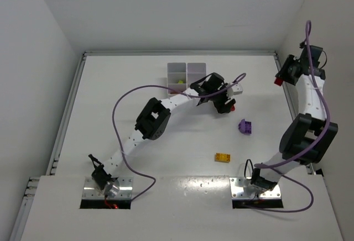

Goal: Sort the legos into containers by color

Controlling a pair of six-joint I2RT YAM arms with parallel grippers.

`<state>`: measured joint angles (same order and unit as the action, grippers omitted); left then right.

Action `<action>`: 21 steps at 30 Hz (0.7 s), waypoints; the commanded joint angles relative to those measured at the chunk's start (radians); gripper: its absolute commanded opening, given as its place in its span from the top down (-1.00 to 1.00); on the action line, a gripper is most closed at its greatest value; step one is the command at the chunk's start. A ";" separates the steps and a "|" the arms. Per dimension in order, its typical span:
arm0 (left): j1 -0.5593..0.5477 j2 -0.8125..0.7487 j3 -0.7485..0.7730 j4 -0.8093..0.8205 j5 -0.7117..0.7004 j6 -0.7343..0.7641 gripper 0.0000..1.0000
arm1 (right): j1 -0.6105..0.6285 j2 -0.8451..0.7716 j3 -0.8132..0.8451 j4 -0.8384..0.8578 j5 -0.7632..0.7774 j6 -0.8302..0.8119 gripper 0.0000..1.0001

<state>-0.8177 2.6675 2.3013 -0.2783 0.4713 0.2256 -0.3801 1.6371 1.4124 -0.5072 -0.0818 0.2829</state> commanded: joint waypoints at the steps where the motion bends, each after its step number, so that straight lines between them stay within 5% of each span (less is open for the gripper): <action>1: -0.018 0.009 0.060 -0.053 -0.031 0.006 -0.16 | -0.026 -0.062 -0.018 0.019 -0.007 -0.001 1.00; 3: -0.018 0.009 0.060 -0.071 -0.077 0.006 0.41 | -0.037 -0.074 -0.018 0.010 -0.018 -0.001 1.00; 4: -0.018 0.009 0.047 -0.102 -0.088 0.006 0.90 | -0.037 -0.074 -0.018 0.010 -0.018 -0.001 1.00; 5: -0.005 0.009 0.047 -0.122 -0.100 0.006 1.00 | -0.037 -0.074 -0.018 0.010 -0.033 -0.011 1.00; 13: 0.113 -0.378 -0.276 -0.122 0.127 -0.015 1.00 | 0.102 0.007 0.037 0.052 -0.207 -0.033 1.00; 21: 0.262 -0.687 -0.355 -0.122 0.099 -0.238 1.00 | 0.389 0.232 0.325 0.116 -0.344 -0.060 1.00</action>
<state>-0.6147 2.1269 1.9530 -0.4351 0.5453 0.1177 -0.0849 1.7977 1.5925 -0.4694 -0.3267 0.2478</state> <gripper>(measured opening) 0.395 0.350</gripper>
